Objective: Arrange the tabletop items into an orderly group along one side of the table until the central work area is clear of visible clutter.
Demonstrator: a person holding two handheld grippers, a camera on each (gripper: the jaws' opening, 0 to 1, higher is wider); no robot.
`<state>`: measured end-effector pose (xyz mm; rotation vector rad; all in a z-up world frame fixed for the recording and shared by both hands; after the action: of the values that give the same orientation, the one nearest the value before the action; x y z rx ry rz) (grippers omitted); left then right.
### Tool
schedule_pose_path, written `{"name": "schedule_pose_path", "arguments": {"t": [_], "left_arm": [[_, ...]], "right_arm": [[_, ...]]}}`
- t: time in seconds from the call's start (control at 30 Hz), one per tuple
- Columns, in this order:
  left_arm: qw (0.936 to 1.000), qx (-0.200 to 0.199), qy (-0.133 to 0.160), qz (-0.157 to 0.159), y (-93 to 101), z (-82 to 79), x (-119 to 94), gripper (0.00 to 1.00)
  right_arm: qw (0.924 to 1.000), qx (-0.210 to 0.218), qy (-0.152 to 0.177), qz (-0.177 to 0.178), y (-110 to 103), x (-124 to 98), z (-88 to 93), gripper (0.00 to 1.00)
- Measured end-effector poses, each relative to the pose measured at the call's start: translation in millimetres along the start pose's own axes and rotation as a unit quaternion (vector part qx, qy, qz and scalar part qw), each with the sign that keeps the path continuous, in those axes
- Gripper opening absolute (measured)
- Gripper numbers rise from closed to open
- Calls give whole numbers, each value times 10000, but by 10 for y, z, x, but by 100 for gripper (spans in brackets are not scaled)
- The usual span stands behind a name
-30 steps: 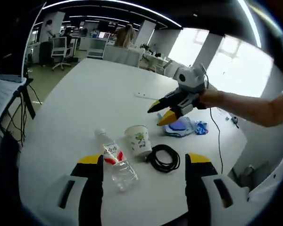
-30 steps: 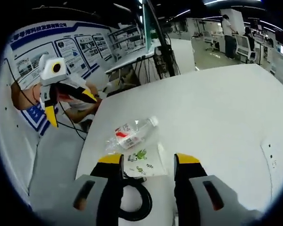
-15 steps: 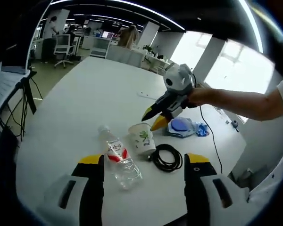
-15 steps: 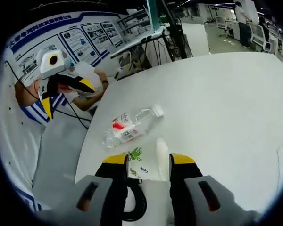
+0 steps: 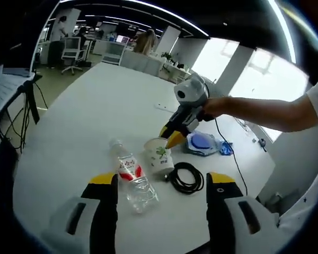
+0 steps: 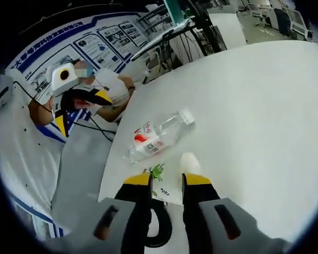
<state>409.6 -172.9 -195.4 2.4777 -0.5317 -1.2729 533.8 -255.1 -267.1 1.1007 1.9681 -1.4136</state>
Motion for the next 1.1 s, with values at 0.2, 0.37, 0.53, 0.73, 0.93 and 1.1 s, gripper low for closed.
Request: {"name": "schedule_pose_path", "arguments": {"t": [0.2,0.37,0.53,0.73,0.93,1.1], "left_arm": [[10000,19,17,36,5,-17,15,68],[9999,44,45,84,46,-32,16,68],[9999,79,31,130,76,-21,20,68],[9997,128,35,182,119,-31,14,68],[9996,192,34,228,163,-52,15,67],[9994,236,36,265,201,-72,23,67]], "right_arm": [[9999,-70,-40,-125,-111,-13,-8,6],[9993,-154,15,-340,-304,-26,-38,1],[9986,-324,50,-414,-528,-47,-34,0],[9982,-481,335,-133,-668,-180,-59,0],[9966,-496,567,327,-733,-409,-9,0],[9950,-457,491,738,-714,-584,98,0]]}}
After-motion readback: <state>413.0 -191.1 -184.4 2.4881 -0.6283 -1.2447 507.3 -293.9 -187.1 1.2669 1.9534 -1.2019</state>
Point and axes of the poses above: the point that each gripper's makers call its tool centre point, and the gripper's own axes: x roughly forward along the fingers, y roughly to its right, z roughly out of its underside, the point moved 2 cm from there along -x, roughly backward along the fingers, and after that the axes turned 15 degrees about -y, right-handed, at the moved point
